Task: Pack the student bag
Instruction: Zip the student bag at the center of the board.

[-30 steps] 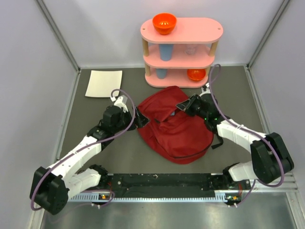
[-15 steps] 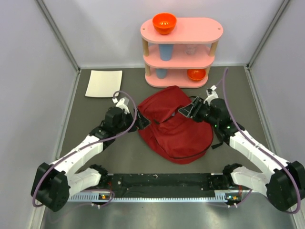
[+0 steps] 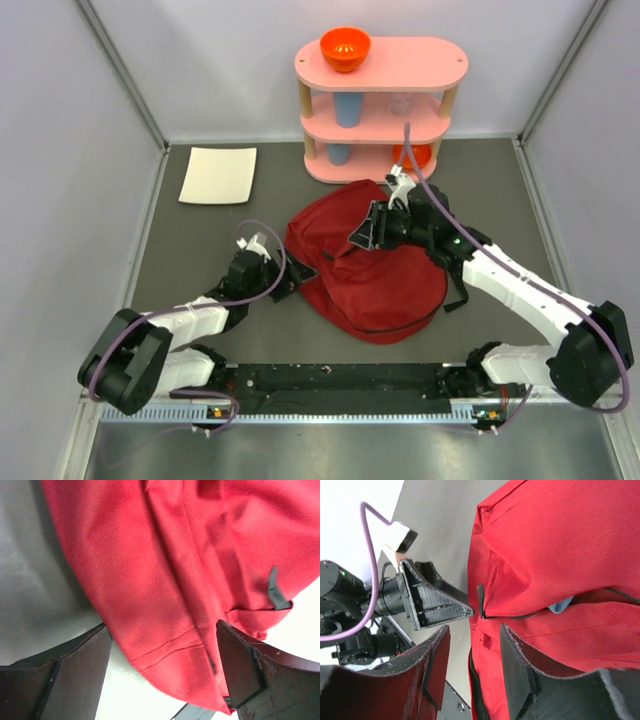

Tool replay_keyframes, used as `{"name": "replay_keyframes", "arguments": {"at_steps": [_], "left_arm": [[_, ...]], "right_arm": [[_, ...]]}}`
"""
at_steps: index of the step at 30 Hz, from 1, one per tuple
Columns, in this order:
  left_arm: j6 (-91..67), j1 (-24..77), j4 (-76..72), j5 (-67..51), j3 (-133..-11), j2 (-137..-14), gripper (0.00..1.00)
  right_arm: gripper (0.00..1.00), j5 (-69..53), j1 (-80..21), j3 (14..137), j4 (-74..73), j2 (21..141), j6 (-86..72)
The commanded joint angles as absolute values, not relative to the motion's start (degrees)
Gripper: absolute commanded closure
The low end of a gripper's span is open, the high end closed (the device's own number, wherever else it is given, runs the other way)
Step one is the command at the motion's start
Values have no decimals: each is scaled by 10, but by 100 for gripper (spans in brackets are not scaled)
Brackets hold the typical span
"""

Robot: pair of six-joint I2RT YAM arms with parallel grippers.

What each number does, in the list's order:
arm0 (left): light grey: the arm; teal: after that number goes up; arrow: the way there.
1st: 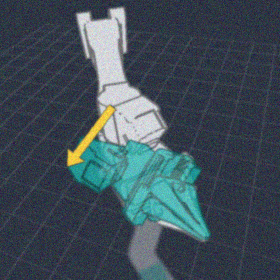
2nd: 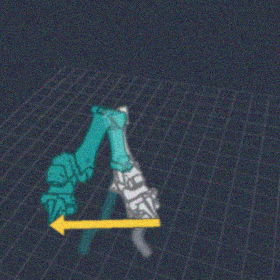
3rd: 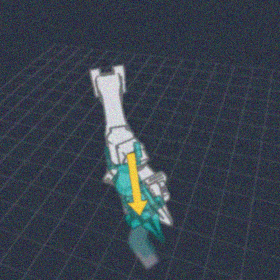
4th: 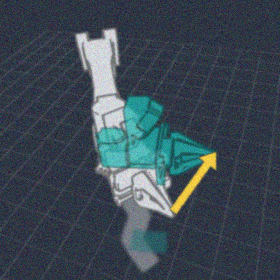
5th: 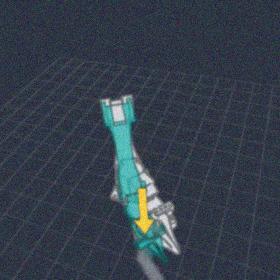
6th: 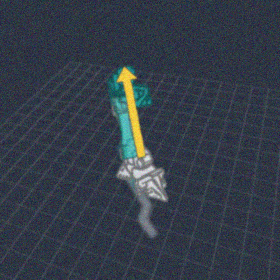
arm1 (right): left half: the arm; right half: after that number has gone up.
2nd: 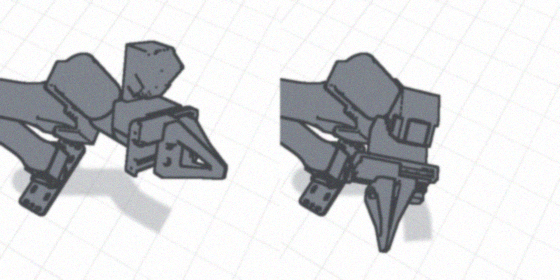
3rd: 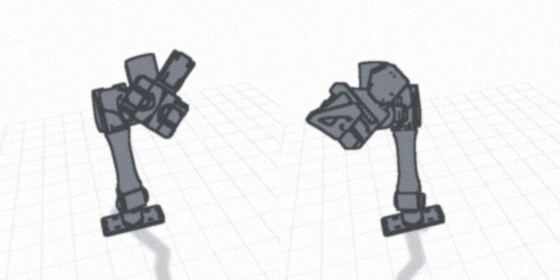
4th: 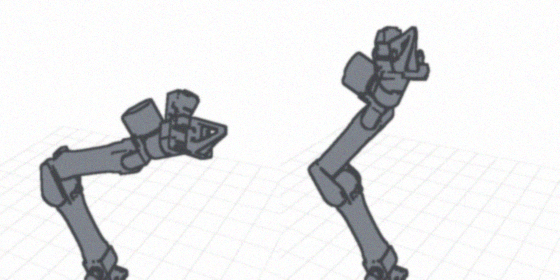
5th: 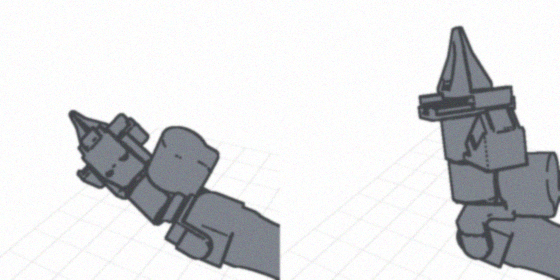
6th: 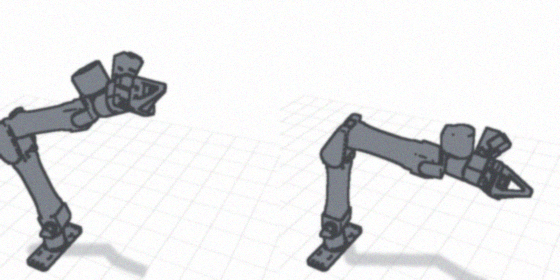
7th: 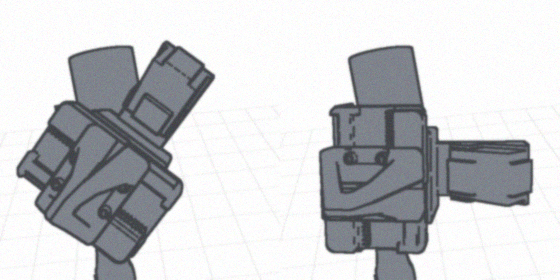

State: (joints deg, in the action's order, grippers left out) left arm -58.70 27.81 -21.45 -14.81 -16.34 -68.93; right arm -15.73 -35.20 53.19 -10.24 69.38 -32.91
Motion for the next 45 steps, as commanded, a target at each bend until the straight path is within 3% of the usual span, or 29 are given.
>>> {"name": "replay_keyframes", "arguments": {"at_steps": [1,10,16,21,29,40,45], "left_arm": [[-626,280,-350,-154,-192,-711,12],[-647,282,-320,-121,-210,-723,18],[-608,284,-126,13,-209,-589,17],[-584,284,-73,41,-225,-510,14],[-611,284,-149,-69,-274,-676,14],[-665,285,-307,-102,-271,-803,22],[-680,285,-340,-123,-277,-852,31]], "right_arm": [[56,-174,-376,583,-132,728,-280],[56,-156,-392,602,-145,775,-269],[56,-152,-393,603,-146,775,-272],[55,-149,-393,603,-142,773,-276],[55,-150,-394,607,-135,771,-284],[55,-156,-417,599,-131,766,-289],[55,-151,-424,591,-127,774,-294]]}}
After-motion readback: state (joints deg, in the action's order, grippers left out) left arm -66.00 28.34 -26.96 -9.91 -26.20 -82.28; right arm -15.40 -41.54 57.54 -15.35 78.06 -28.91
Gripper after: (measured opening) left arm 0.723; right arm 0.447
